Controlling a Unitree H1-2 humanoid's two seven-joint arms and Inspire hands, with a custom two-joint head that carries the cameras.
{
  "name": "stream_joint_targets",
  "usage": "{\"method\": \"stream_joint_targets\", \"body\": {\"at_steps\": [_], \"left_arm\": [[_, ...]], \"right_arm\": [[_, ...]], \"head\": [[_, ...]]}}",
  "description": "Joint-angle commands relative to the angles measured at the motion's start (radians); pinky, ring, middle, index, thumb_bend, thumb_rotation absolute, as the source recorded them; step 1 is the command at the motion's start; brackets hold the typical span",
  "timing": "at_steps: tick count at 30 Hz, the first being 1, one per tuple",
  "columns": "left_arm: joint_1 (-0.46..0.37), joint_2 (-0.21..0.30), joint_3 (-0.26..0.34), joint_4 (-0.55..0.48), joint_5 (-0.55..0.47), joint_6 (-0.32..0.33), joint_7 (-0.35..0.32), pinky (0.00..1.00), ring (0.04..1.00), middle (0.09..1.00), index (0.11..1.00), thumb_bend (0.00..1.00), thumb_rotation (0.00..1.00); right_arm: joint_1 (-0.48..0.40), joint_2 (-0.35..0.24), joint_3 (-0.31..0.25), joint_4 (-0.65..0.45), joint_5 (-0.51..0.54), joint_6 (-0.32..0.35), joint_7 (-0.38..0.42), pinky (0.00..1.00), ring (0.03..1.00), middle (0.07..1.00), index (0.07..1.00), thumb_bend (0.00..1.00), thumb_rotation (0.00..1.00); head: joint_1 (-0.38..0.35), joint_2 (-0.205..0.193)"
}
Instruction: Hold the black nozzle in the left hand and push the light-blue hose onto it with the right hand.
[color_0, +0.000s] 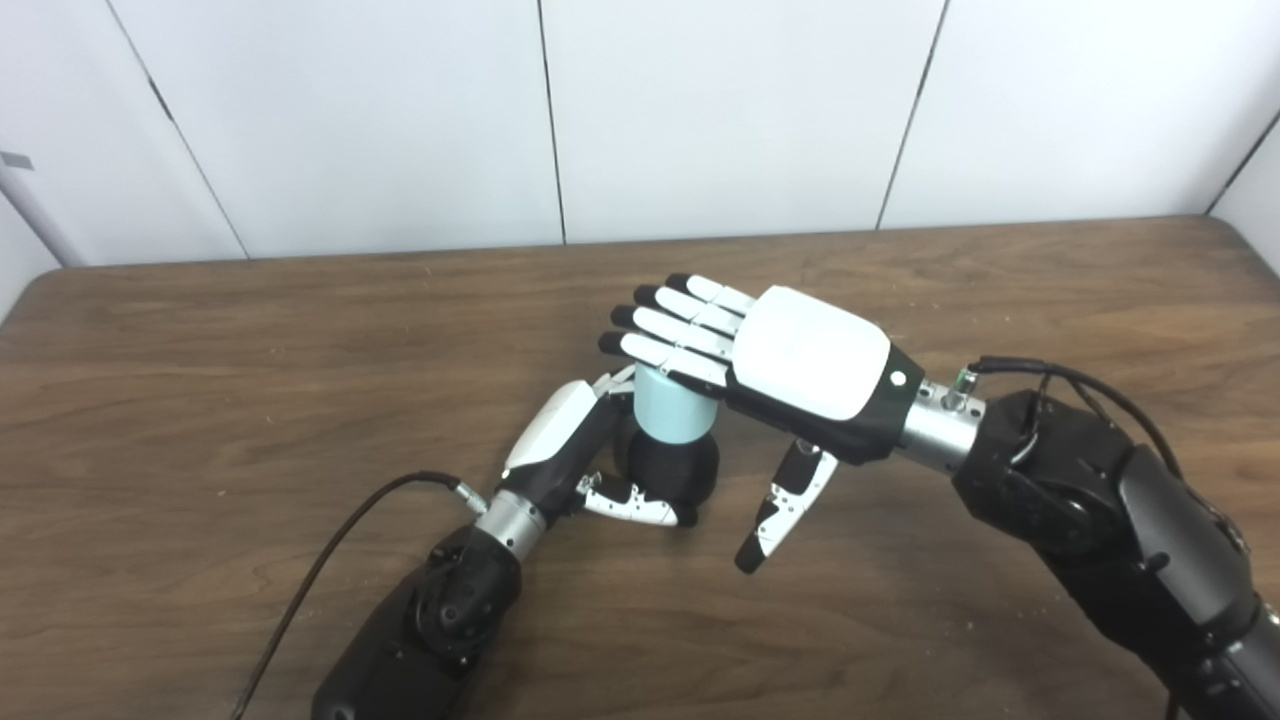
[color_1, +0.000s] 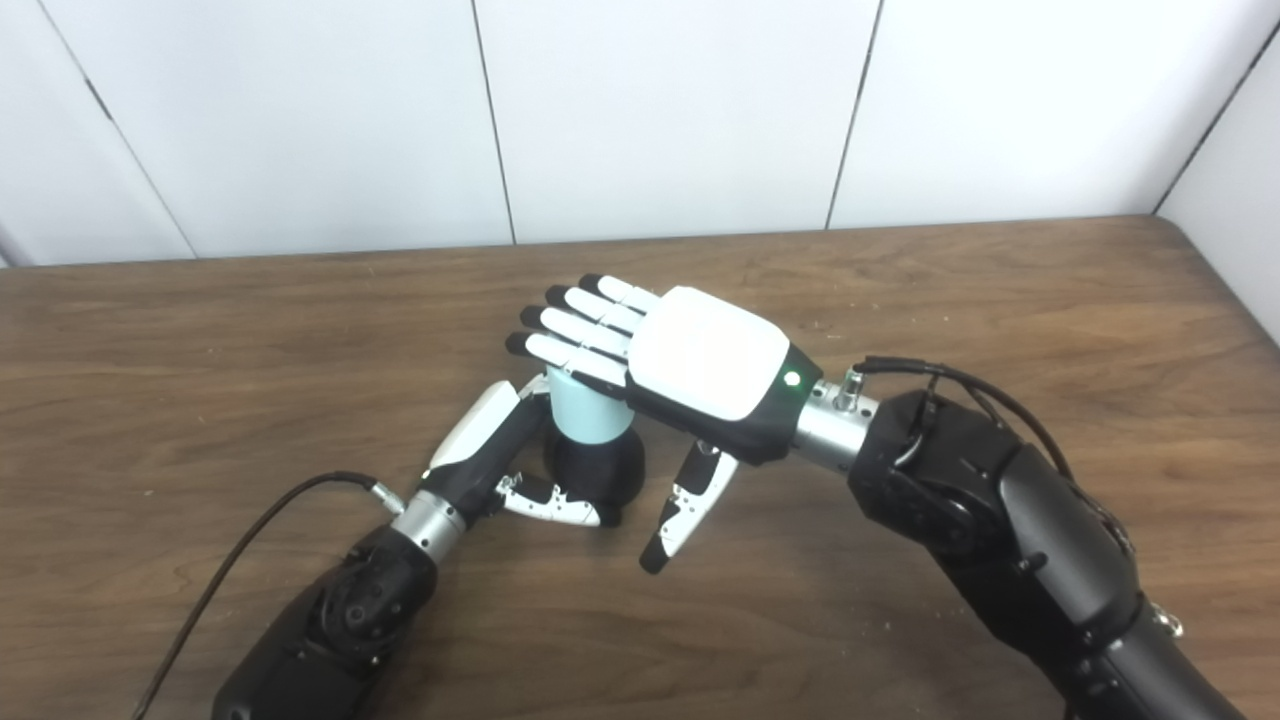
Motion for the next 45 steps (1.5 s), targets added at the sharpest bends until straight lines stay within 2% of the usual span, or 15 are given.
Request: {"method": "stream_joint_targets", "body": {"at_steps": [1,45], "left_arm": [[0.135,0.008,-0.053,0.076,0.03,0.035,-0.065,1.0,0.962,0.813,0.483,0.5,0.08],[0.135,0.007,-0.049,0.073,0.027,0.039,-0.067,1.0,0.962,0.813,0.482,0.5,0.08]], "right_arm": [[0.042,-0.018,0.062,0.046,-0.007,-0.006,0.108,1.0,1.0,1.0,1.0,0.99,0.58],[0.034,-0.03,0.083,0.036,0.006,0.015,0.117,1.0,1.0,1.0,1.0,0.98,0.57]], "head": [[0.0,0.001],[0.0,0.006]]}}
